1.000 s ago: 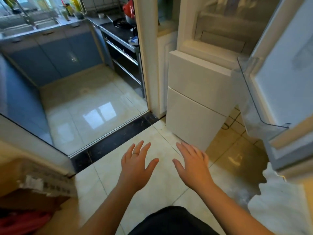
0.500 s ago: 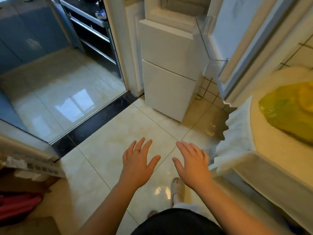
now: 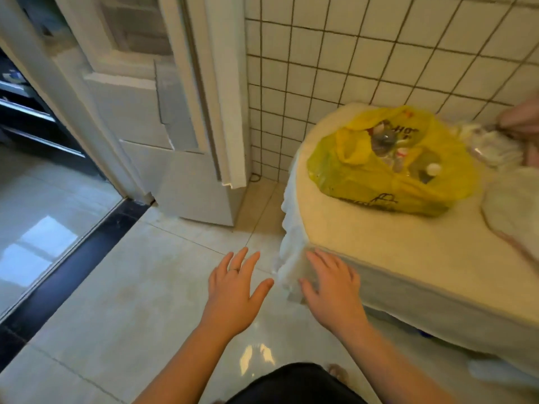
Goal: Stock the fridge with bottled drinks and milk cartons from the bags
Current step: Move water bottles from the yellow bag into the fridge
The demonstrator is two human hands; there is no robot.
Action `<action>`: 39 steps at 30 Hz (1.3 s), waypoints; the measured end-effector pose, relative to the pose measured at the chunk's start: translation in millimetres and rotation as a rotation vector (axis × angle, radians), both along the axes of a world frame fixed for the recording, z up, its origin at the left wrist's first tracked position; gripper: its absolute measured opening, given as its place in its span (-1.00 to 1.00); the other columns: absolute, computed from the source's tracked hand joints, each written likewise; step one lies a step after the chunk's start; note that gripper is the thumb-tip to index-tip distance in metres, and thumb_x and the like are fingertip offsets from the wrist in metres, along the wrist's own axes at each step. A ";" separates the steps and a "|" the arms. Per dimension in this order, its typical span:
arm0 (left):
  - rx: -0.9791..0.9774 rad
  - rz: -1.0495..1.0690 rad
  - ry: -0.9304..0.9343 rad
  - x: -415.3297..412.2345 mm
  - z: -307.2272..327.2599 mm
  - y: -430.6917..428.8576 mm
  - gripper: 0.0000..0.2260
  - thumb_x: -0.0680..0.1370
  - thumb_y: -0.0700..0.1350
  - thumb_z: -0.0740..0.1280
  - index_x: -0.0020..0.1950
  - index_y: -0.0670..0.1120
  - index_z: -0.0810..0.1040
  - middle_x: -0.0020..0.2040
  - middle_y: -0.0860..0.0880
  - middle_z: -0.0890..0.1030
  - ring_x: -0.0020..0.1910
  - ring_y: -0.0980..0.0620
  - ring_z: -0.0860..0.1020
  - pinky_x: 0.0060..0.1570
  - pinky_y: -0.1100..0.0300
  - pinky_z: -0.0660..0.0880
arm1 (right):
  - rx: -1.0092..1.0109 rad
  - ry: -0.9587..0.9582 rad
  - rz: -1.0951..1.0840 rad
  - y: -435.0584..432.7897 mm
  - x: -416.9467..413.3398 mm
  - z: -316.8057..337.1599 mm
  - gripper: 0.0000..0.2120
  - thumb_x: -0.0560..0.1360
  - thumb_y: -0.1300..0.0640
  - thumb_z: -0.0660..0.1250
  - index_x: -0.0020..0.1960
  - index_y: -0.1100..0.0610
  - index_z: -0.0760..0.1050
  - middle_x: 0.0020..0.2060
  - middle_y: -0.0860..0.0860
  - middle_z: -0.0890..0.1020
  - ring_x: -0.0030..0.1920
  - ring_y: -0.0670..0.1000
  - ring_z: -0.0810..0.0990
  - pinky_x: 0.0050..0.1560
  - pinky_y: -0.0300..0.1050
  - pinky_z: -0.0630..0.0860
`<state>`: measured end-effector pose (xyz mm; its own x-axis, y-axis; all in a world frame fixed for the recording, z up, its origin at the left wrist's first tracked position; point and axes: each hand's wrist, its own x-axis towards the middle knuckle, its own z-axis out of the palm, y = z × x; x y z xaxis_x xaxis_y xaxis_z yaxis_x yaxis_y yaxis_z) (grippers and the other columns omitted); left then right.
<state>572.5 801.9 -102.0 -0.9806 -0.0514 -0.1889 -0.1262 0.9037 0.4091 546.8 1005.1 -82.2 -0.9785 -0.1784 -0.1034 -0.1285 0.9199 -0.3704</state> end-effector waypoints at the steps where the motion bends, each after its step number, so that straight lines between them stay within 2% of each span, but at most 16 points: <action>1: 0.000 -0.024 0.002 -10.7 1.6 22.4 -0.32 0.50 0.42 -0.11 0.59 0.20 0.04 0.62 0.10 0.01 0.60 -0.01 -0.09 0.52 -0.03 -0.03 | 0.001 0.004 -0.019 23.1 -6.5 0.7 -0.49 0.60 -0.14 0.10 0.53 -0.11 0.13 0.51 -0.16 0.19 0.51 -0.05 0.10 0.46 0.06 0.05; 4: 0.015 -0.093 0.013 -42.0 4.2 88.6 -0.32 0.50 0.42 -0.10 0.59 0.20 0.04 0.62 0.09 0.02 0.60 -0.02 -0.08 0.52 -0.04 -0.02 | -0.010 0.004 -0.094 92.8 -24.5 -0.6 -0.47 0.60 -0.14 0.12 0.54 -0.13 0.13 0.52 -0.14 0.20 0.52 -0.03 0.10 0.48 0.10 0.05; 9: 0.068 -0.181 0.044 -87.7 4.2 184.5 -0.36 0.52 0.41 -0.04 0.57 0.20 0.10 0.61 0.09 0.07 0.59 -0.03 -0.02 0.51 -0.05 0.02 | -0.015 0.026 -0.197 194.6 -46.2 -1.1 -0.47 0.55 -0.15 0.18 0.50 -0.10 0.25 0.47 -0.11 0.32 0.48 0.01 0.24 0.44 0.16 0.15; 14: 0.102 -0.240 0.052 -115.3 8.0 254.4 -0.20 0.41 0.51 -0.23 0.56 0.20 0.13 0.61 0.10 0.08 0.58 -0.04 0.01 0.50 -0.06 0.06 | 0.017 0.039 -0.273 258.8 -66.1 2.0 -0.36 0.44 -0.27 -0.02 0.47 -0.10 0.31 0.43 -0.10 0.40 0.43 0.05 0.35 0.37 0.15 0.27; 20: 0.114 -0.278 0.041 -162.2 11.0 286.8 -0.25 0.43 0.46 -0.15 0.55 0.19 0.17 0.61 0.07 0.11 0.58 -0.04 0.03 0.50 -0.02 0.05 | -0.042 0.138 -0.314 295.1 -112.9 6.4 -0.40 0.44 -0.22 0.07 0.40 -0.01 0.44 0.35 -0.02 0.50 0.35 0.12 0.45 0.31 0.17 0.35; 23: 0.144 -0.305 0.083 -192.0 13.2 291.8 -0.28 0.46 0.44 -0.11 0.54 0.14 0.23 0.59 0.03 0.17 0.56 -0.05 0.08 0.53 0.00 0.09 | -0.077 0.217 -0.306 303.5 -146.1 17.0 -0.42 0.45 -0.20 0.10 0.41 -0.02 0.42 0.35 -0.04 0.50 0.34 0.09 0.43 0.30 0.12 0.32; 26: 0.189 -0.338 0.119 -231.5 12.5 298.4 -0.29 0.48 0.41 -0.03 0.53 0.08 0.28 0.56 -0.01 0.23 0.54 -0.06 0.12 0.52 0.00 0.13 | -0.104 0.354 -0.278 310.5 -192.8 30.7 -0.45 0.44 -0.15 0.15 0.38 0.01 0.46 0.31 -0.02 0.53 0.31 0.11 0.48 0.26 0.15 0.38; 28: 0.218 -0.359 0.156 -255.8 13.8 303.1 -0.31 0.49 0.38 0.05 0.51 0.03 0.32 0.54 -0.05 0.27 0.52 -0.07 0.17 0.49 0.08 0.14 | -0.071 0.393 -0.232 312.8 -225.0 40.2 -0.45 0.43 -0.13 0.16 0.38 0.02 0.46 0.30 -0.01 0.55 0.30 0.12 0.50 0.25 0.18 0.42; 31: 0.267 -0.398 0.191 -291.0 18.2 310.3 -0.39 0.55 0.26 0.25 0.52 0.00 0.31 0.52 -0.05 0.28 0.51 -0.04 0.18 0.42 0.21 0.11 | 0.011 0.370 -0.176 311.9 -273.4 53.8 -0.43 0.44 -0.15 0.11 0.41 -0.04 0.42 0.33 -0.05 0.51 0.35 0.10 0.45 0.30 0.15 0.35; 35: 0.287 -0.397 0.147 -334.7 15.2 321.0 -0.38 0.57 0.16 0.31 0.56 -0.04 0.25 0.55 -0.08 0.25 0.53 -0.05 0.18 0.49 0.09 0.19 | 0.155 0.250 -0.093 308.4 -333.4 61.5 -0.44 0.50 -0.09 0.25 0.49 -0.12 0.27 0.43 -0.11 0.38 0.45 0.06 0.29 0.38 0.11 0.17; 39: 0.286 -0.364 0.107 -366.1 8.1 336.8 -0.35 0.53 0.15 0.35 0.54 -0.08 0.25 0.46 -0.11 0.37 0.42 -0.12 0.35 0.36 -0.02 0.37 | 0.346 0.134 0.008 305.8 -377.1 60.5 -0.40 0.54 -0.09 0.25 0.53 -0.14 0.15 0.51 -0.11 0.24 0.51 0.07 0.15 0.44 0.14 0.09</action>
<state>206.4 1138.7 -93.9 -0.9400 0.3385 -0.0421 0.2343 0.7304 0.6416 169.8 1310.8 -21.7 -0.9863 -0.1626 -0.0294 -0.1621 0.9866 -0.0168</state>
